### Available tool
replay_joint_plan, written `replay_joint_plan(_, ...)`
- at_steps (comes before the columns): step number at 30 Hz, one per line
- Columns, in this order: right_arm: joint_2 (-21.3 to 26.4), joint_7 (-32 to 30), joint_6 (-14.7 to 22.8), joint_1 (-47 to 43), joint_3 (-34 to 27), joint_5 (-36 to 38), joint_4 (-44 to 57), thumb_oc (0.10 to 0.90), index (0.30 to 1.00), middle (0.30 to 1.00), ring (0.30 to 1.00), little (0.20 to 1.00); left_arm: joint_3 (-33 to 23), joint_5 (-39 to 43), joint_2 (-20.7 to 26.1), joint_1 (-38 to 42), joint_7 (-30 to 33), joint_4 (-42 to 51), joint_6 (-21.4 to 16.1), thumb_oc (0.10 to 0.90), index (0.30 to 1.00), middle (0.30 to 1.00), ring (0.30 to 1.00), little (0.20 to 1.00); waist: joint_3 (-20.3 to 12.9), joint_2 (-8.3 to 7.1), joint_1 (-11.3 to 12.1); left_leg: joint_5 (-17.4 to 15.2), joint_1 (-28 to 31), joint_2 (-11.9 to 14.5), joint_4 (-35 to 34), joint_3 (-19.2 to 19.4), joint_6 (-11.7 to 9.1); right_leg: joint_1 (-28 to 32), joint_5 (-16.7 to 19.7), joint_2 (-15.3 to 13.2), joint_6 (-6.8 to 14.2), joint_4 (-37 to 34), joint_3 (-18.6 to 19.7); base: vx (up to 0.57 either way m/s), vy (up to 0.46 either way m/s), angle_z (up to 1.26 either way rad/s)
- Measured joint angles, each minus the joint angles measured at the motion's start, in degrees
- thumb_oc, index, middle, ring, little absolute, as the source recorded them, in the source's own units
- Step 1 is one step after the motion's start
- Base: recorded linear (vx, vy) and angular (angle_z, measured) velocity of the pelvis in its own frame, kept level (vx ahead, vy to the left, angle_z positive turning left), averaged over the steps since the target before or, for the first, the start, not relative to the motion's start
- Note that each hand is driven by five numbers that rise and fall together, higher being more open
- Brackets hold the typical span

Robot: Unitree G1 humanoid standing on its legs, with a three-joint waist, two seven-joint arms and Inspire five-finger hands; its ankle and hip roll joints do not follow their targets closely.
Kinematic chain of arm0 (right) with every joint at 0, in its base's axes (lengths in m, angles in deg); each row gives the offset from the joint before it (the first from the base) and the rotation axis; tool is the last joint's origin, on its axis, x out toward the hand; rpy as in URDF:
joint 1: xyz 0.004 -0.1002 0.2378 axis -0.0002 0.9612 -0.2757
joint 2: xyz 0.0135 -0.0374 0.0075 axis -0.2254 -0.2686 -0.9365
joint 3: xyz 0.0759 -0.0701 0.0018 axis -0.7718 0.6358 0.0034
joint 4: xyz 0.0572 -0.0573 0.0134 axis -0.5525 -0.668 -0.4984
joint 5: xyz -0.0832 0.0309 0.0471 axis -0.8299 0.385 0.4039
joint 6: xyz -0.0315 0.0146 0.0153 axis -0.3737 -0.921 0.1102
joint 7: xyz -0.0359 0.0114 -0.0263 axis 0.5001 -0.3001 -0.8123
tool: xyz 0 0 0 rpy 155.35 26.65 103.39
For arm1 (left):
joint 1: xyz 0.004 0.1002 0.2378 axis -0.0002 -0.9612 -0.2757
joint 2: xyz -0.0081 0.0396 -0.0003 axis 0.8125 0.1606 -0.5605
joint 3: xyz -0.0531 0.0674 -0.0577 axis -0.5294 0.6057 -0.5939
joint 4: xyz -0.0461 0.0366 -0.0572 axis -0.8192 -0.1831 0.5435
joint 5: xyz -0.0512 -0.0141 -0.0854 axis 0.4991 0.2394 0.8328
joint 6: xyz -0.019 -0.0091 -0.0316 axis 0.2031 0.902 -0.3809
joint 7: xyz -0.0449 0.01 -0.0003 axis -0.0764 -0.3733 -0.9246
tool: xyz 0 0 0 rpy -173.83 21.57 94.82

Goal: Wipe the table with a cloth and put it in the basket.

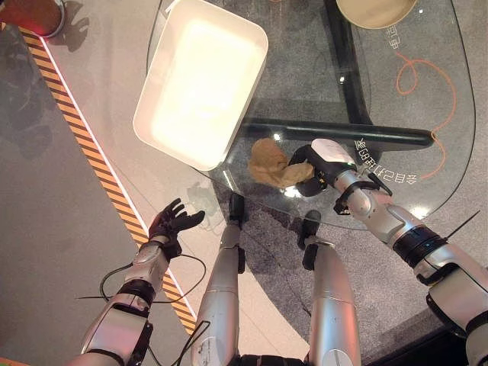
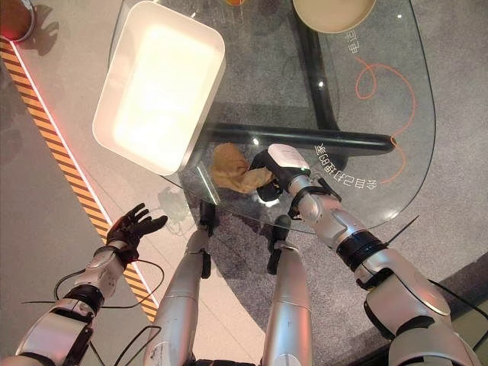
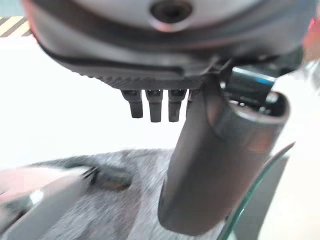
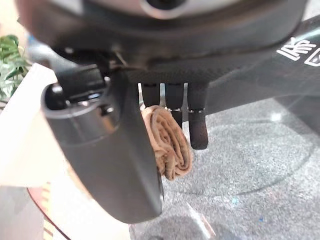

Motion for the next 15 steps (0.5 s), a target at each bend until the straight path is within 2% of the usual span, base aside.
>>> replay_joint_plan(6, -1.0, -2.1, -0.1, 0.0, -1.5, 1.0, 0.0, 0.100, 0.300, 0.300, 0.300, 0.200, -4.0, 2.1, 0.2, 0.2, 4.9, 1.6, -3.4, 0.800, 0.900, 0.900, 0.900, 0.900, 0.0, -0.88, 0.1, 0.0, 0.0, 0.0, 0.1, 0.0, 0.0, 0.1, 0.0, 0.0, 0.0, 0.0, 0.0, 0.00, 0.000, 0.00)
replay_joint_plan(12, -1.4, -5.7, -0.6, 0.0, -3.7, 1.3, 1.7, 0.100, 0.300, 0.300, 0.300, 0.200, -4.9, 2.2, 0.3, 0.3, 9.1, 4.3, -6.0, 0.800, 0.900, 0.900, 0.900, 0.900, 0.1, -1.24, 0.3, 0.1, 0.0, -0.1, 0.1, -0.1, -0.2, 0.2, 0.0, -0.1, 0.0, -0.2, -0.1, 0.00, 0.000, 0.00)
replay_joint_plan(15, -1.4, -5.7, -0.6, 0.0, -3.7, 1.3, 1.7, 0.100, 0.300, 0.300, 0.300, 0.200, -4.9, 2.2, 0.3, 0.3, 9.1, 4.3, -6.0, 0.800, 0.900, 0.900, 0.900, 0.900, 0.1, -1.24, 0.3, 0.1, 0.0, -0.1, 0.1, -0.1, -0.2, 0.2, 0.0, -0.1, 0.0, -0.2, -0.1, 0.00, 0.000, 0.00)
